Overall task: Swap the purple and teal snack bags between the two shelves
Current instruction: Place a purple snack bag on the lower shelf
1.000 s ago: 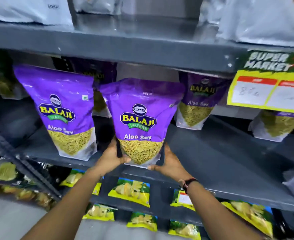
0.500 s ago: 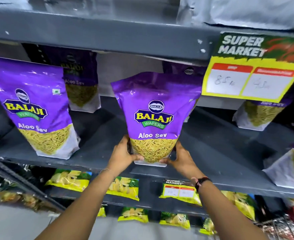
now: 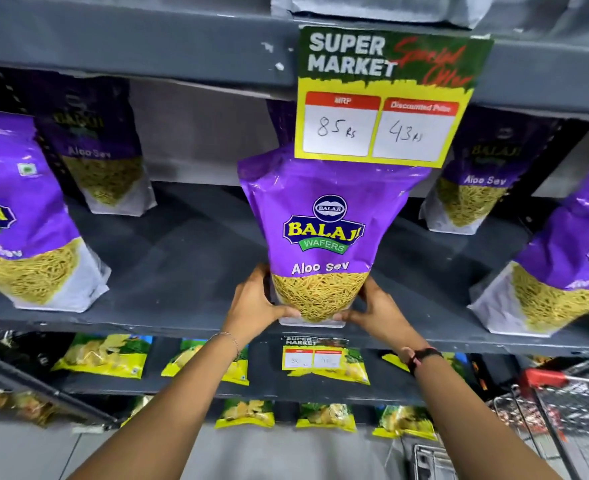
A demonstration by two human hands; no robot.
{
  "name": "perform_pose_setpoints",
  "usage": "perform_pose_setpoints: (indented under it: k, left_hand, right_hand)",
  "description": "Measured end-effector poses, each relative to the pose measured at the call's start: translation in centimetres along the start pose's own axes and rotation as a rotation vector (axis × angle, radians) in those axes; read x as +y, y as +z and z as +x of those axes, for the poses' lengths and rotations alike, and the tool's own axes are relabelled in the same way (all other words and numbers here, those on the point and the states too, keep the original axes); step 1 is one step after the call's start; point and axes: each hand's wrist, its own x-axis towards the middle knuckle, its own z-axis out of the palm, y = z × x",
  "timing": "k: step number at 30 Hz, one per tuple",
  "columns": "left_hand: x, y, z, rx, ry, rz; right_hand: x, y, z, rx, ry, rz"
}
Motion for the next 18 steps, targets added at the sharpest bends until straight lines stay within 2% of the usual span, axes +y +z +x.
perform_pose_setpoints:
  k: [14, 18]
  left_hand:
    - [0.0, 0.4, -0.5, -0.001, 0.052, 0.016]
    - [-0.8, 0.2, -0.7, -0.087, 0.061, -0.002]
  right_hand:
    - [-0.1, -0.1, -0.4, -0.047, 0.024, -0.023]
    - [-0.4, -0.5, -0.9, -0.047, 0.004, -0.028]
